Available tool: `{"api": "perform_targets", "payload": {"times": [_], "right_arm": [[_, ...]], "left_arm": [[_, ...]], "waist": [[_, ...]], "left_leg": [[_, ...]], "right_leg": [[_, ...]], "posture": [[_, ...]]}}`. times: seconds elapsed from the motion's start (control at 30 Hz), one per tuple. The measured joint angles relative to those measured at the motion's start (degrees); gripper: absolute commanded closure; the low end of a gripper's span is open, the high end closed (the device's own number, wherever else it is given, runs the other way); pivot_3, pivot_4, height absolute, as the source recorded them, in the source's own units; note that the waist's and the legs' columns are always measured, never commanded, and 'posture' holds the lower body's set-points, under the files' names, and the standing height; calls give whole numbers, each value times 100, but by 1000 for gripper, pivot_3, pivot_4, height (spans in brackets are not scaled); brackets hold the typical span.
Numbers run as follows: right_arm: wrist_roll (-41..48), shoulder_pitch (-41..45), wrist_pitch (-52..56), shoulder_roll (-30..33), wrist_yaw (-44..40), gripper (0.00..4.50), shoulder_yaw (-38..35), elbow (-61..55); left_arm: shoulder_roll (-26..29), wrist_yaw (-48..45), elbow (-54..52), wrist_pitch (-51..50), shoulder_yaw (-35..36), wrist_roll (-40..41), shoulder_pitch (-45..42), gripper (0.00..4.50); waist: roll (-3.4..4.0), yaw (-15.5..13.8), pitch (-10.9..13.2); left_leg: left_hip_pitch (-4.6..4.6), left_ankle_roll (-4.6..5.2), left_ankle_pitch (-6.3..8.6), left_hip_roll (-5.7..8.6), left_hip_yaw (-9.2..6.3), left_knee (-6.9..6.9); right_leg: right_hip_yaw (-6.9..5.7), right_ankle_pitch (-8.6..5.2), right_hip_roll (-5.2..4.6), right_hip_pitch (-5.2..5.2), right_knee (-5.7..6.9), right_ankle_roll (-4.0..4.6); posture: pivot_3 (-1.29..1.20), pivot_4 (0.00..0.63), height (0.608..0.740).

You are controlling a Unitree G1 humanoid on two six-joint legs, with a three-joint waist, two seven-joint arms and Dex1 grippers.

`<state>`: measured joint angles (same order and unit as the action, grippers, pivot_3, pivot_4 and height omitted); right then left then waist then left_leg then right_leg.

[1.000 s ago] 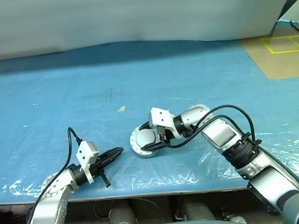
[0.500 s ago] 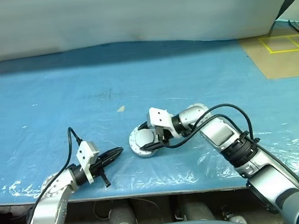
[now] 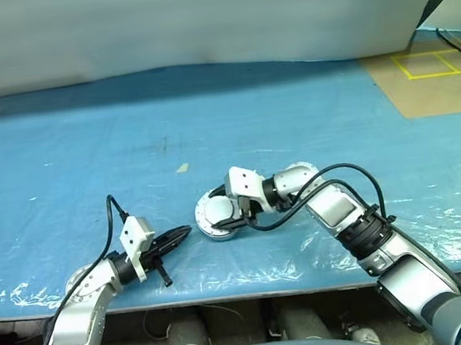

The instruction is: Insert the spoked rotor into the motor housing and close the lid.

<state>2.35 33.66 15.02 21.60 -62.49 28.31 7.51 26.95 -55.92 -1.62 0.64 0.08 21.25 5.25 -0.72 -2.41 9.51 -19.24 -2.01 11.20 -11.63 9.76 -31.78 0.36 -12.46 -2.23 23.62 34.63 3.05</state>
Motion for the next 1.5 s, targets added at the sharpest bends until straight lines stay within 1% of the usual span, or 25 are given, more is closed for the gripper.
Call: {"api": "perform_targets", "payload": {"times": [0.1, 0.17, 0.2, 0.27, 0.4, 0.97, 1.5], "right_arm": [[79, -22, 180, 84, -157, 1421, -48, -131], [163, -30, 327, 97, -251, 1421, -84, -217], [219, -31, 405, 96, -280, 1421, -106, -259], [291, -30, 578, 90, -311, 1421, -129, -342], [306, -23, 752, 89, -312, 1421, -127, -418], [252, -7, 1064, 114, -194, 1421, -35, -607], [208, 175, 1232, -42, -96, 1421, 98, -403]], "left_arm": [[-1, 19, 0, 0, -1, 0, 5, 4500], [-1, 23, 0, 0, -1, 0, 11, 4500], [-1, 24, 0, 0, -1, 0, 8, 4500], [-1, 26, 0, 0, -1, 0, 5, 4500], [-1, 30, 0, 0, -1, -1, -1, 4500], [0, 49, 0, 1, -7, -21, 16, 4500], [0, 96, 0, 9, -8, -82, 23, 4500]], "waist": [[0, -16, 0], [-3, -20, -2], [-4, -15, -3], [-4, -11, -3], [-4, -13, -3], [-4, -16, -3], [-3, 9, -6]], "left_leg": [[-12, 0, 0, 1, 4, 0], [-38, -1, 0, 1, 13, 6], [-57, -1, 0, 2, 21, 9], [-83, -2, -1, 0, 31, 13], [-82, -13, 6, -10, 35, 15], [-64, -13, 6, -5, 34, 13], [-38, -15, 5, -8, 33, 12]], "right_leg": [[-2, -1, -4, 3, -4, -2], [-5, -9, -5, 20, -12, -7], [-8, 9, -4, 37, -13, 26], [-18, 6, -2, 61, -7, 41], [-44, -10, 1, 60, 4, 63], [-42, -12, -5, 44, 9, 61], [-38, -12, -3, 25, 15, 61]], "posture": [[0, 150, 740], [0, 150, 740], [0, 150, 740], [0, 150, 740], [0, 150, 740], [0, 150, 740], [0, 150, 740]]}}
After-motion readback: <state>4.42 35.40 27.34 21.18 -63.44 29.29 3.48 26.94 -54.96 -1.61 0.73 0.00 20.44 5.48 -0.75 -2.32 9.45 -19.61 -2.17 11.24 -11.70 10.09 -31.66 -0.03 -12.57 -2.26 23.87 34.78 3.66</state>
